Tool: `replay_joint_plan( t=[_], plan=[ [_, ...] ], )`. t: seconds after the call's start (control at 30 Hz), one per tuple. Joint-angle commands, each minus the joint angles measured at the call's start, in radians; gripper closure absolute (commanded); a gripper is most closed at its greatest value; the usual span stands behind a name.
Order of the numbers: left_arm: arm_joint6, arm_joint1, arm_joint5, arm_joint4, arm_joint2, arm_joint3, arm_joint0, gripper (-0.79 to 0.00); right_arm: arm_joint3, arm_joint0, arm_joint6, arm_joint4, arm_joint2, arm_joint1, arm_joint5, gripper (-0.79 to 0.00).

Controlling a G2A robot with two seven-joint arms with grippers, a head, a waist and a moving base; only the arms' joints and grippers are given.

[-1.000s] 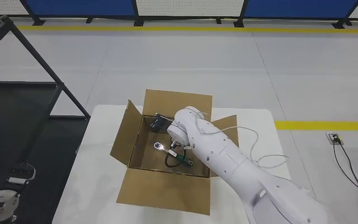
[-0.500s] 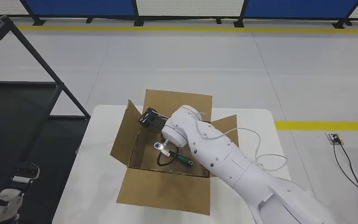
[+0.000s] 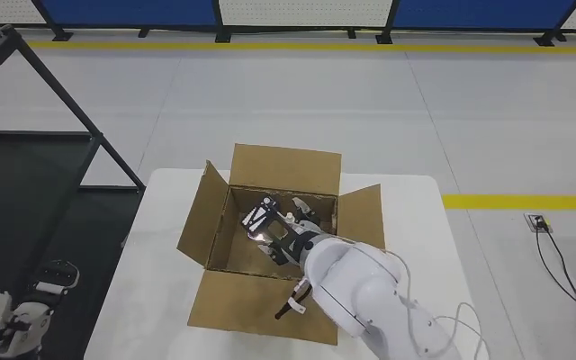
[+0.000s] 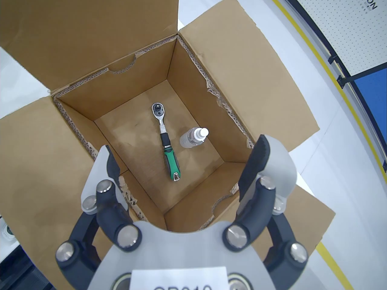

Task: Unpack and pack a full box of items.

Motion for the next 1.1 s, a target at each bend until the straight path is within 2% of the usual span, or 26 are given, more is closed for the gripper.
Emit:
replay_joint_plan(
  t=[0.0, 0.77, 0.93, 1.07],
  plan=[
    [-0.021, 0.001, 0.018, 0.041, 0.022, -0.02, 0.007, -0.785, 0.01, 0.012, 0.001, 0.003, -0.002, -0.001, 0.001, -0.785],
    [-0.021, 0.001, 0.018, 0.041, 0.022, -0.02, 0.007, -0.785, 0.01, 0.012, 0.001, 0.003, -0.002, -0.001, 0.001, -0.785],
    [-0.005, 0.0, 0.031, 0.046, 0.02, -0.018, 0.005, -0.785, -0.051, 0.003, -0.049, 0.067, 0.008, -0.003, -0.054, -0.785],
    [0.039, 0.001, 0.043, 0.059, 0.011, 0.022, -0.013, -0.785, -0.187, -0.015, -0.053, 0.146, 0.06, 0.0, -0.078, -0.785]
  ],
)
